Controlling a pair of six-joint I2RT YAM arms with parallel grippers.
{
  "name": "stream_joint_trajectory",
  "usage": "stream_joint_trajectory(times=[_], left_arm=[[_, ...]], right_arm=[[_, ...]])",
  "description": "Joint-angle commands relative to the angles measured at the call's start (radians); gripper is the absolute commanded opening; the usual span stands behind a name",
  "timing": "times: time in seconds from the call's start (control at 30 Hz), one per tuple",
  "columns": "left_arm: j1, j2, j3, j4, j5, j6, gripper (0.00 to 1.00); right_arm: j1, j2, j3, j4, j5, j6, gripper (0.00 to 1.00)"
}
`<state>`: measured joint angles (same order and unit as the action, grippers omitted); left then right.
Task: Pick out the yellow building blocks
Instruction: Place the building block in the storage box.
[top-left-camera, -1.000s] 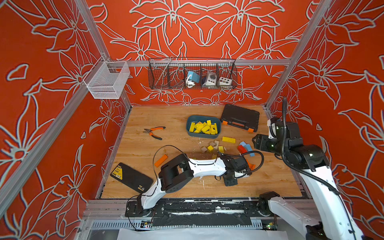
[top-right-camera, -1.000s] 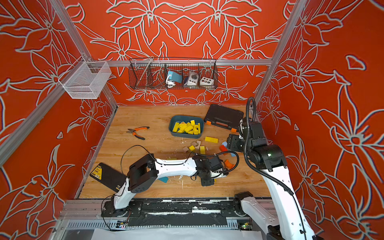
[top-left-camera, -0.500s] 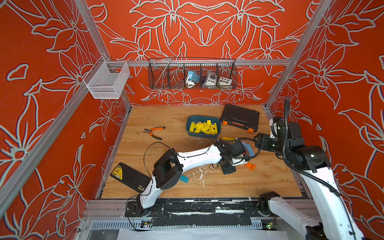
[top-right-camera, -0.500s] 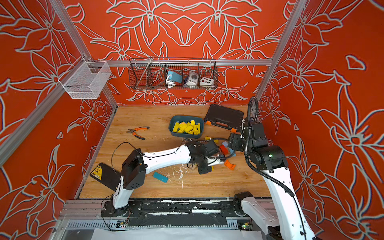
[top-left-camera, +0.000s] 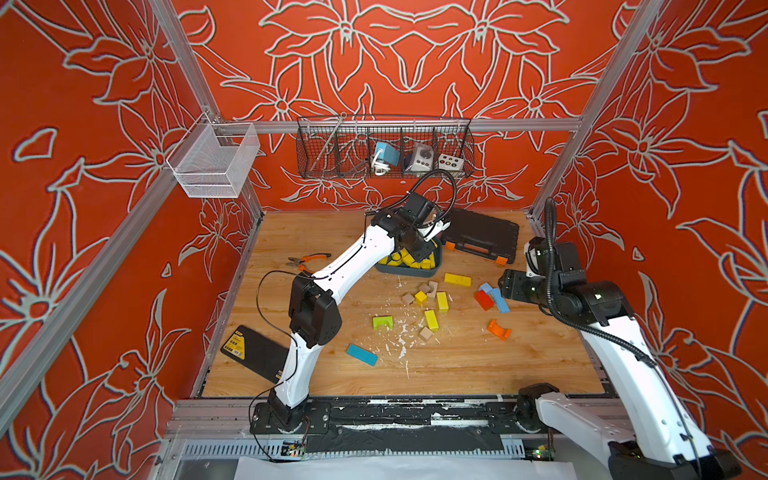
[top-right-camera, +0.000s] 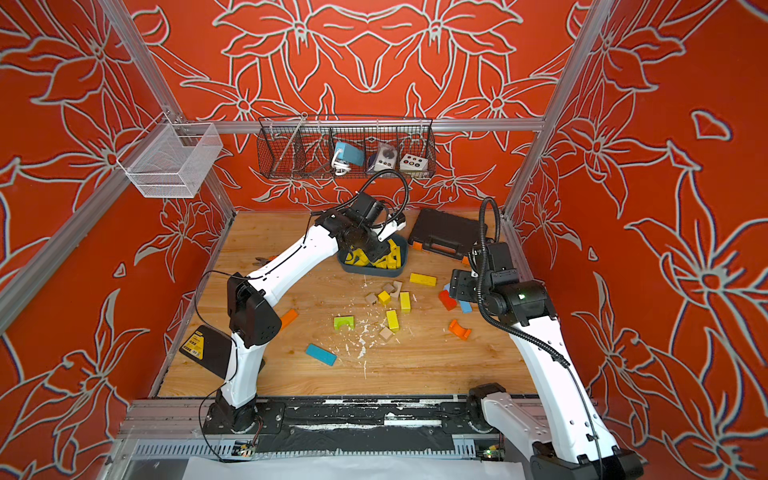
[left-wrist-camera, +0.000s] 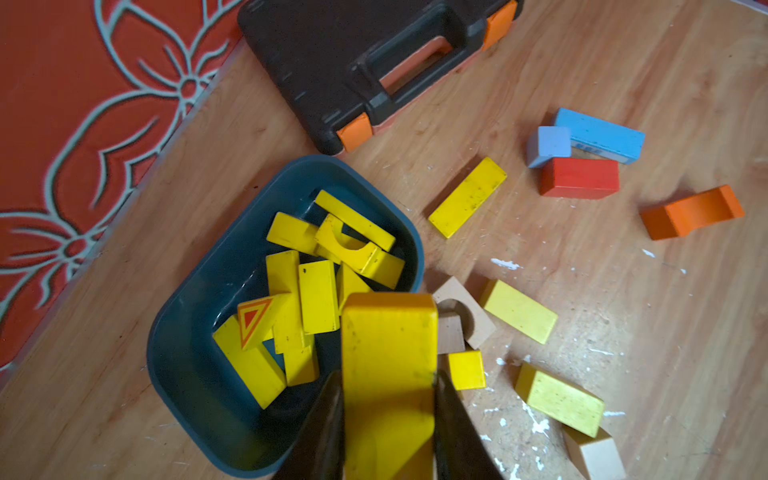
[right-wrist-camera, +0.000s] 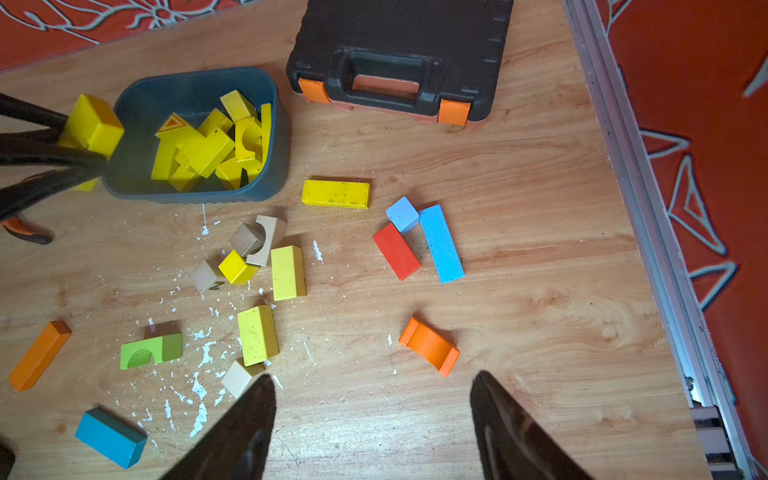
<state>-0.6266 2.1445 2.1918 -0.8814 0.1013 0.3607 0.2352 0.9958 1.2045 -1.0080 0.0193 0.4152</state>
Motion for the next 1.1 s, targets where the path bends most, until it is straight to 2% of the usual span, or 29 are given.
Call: stream_joint_trajectory(times=[0.0, 0.3, 0.53, 0.93, 1.07], left_arm=[[0.024, 0.072, 0.028, -0.006, -0.001, 0.024, 0.23], [0.133, 0.174, 0.055, 0.050, 0.001, 0.025, 0.23], [0.160, 0.224, 0.038, 0.082, -0.038, 0.067, 0.23], [0.204, 0.189, -0.092, 0.119, -0.038, 0.086, 0.28], [0.215, 0.179, -0.107, 0.117, -0.045, 0.092, 0.35]], right_arm=[[-0.005, 0.029, -0.006, 0.034, -0.021, -0.025, 0.76], [-0.005, 0.202, -0.046, 0.140, -0.080, -0.068, 0.77], [-0.005, 0.396, -0.030, 0.256, -0.110, -0.090, 0.78], [-0.005, 0.728, 0.141, 0.338, -0.138, -0.141, 0.77], [-0.005, 0.810, 0.158, 0.394, -0.148, -0.127, 0.76]])
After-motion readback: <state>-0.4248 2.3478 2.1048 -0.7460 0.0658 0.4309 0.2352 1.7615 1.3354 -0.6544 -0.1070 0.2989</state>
